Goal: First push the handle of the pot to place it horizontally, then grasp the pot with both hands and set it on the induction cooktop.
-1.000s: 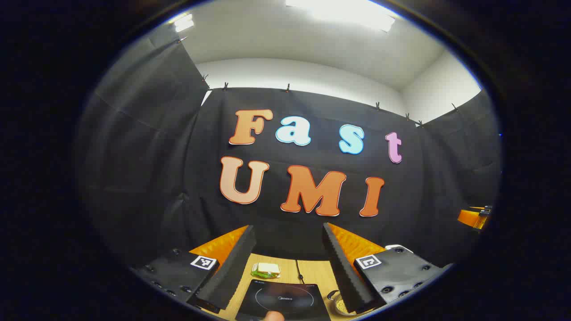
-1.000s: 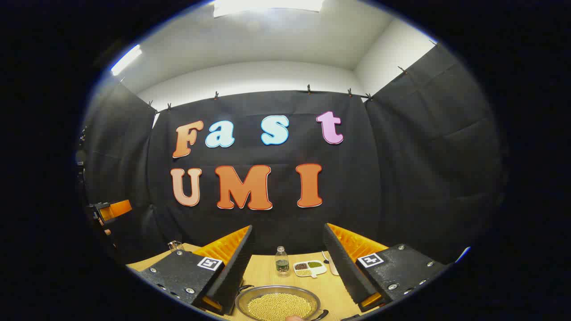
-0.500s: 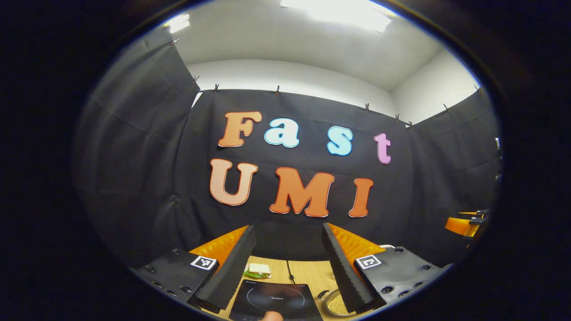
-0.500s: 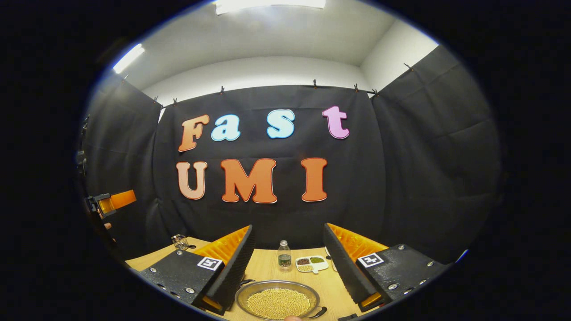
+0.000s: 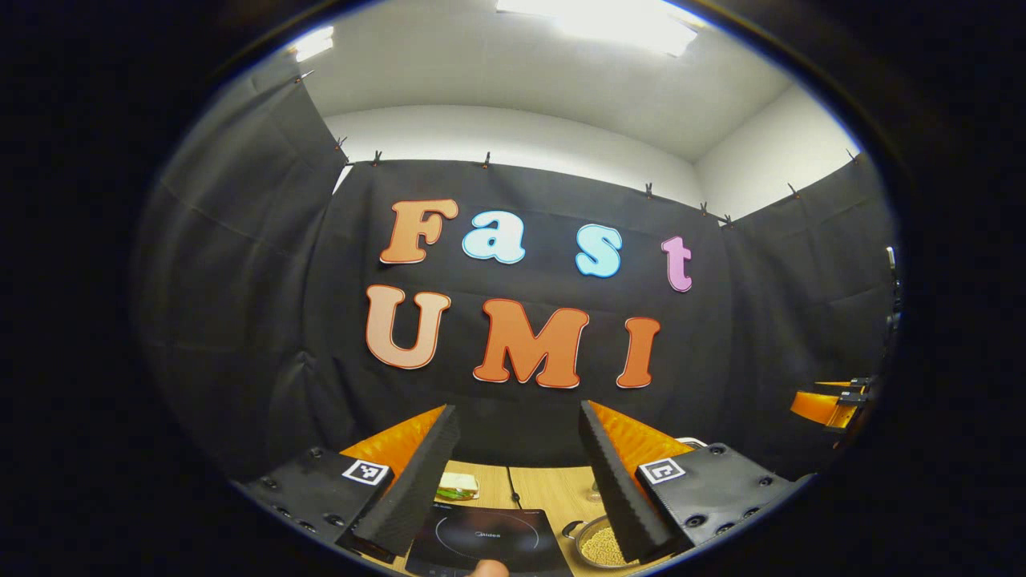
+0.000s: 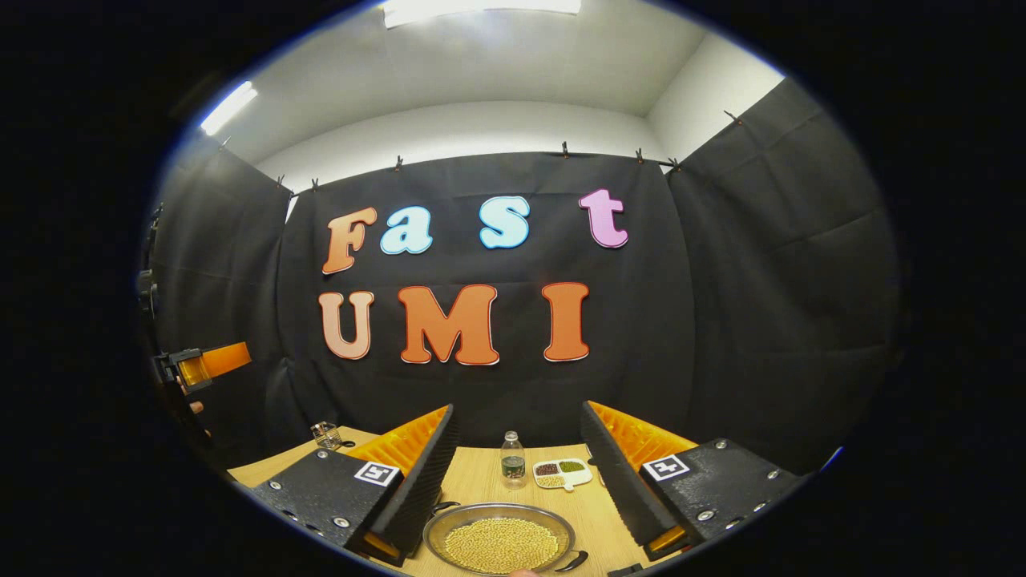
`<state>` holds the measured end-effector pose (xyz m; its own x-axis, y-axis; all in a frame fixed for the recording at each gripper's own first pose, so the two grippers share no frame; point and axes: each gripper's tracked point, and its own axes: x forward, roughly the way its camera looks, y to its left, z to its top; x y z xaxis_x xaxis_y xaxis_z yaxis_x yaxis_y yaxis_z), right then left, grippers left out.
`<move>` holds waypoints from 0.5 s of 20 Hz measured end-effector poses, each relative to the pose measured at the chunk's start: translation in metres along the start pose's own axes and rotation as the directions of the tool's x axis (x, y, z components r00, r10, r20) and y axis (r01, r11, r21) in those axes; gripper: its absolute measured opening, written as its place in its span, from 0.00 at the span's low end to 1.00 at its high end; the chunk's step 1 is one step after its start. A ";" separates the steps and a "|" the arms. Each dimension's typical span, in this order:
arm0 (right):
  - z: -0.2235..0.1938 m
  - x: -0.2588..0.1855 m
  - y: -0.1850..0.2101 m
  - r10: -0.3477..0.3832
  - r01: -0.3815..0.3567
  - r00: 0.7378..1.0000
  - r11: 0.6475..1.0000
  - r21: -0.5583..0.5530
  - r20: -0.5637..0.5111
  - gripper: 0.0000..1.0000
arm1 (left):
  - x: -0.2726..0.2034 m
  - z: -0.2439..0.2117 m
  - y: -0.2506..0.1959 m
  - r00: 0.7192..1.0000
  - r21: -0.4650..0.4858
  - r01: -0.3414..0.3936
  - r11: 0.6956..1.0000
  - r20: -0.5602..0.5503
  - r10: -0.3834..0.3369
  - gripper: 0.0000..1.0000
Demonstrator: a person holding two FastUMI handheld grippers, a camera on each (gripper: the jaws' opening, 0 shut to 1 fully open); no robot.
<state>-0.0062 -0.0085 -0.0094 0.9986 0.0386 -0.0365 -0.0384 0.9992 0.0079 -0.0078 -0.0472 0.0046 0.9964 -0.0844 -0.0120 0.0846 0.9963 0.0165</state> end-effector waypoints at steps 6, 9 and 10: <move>0.000 -0.001 -0.003 -0.002 0.002 1.000 1.000 0.022 0.000 0.94 | 0.000 -0.001 -0.002 1.000 0.000 0.002 1.000 -0.006 -0.002 0.98; -0.001 0.000 -0.005 -0.003 0.003 1.000 1.000 0.018 0.000 0.95 | 0.000 0.000 -0.002 1.000 0.005 0.003 1.000 -0.006 -0.003 0.98; -0.001 0.000 -0.005 -0.003 0.003 1.000 1.000 0.014 -0.001 1.00 | 0.000 0.000 -0.003 1.000 0.003 0.002 1.000 -0.003 -0.002 0.98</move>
<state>-0.0061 -0.0133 -0.0108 0.9986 0.0360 -0.0375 -0.0352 0.9991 0.0217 -0.0081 -0.0501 0.0049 0.9961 -0.0866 -0.0155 0.0869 0.9960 0.0197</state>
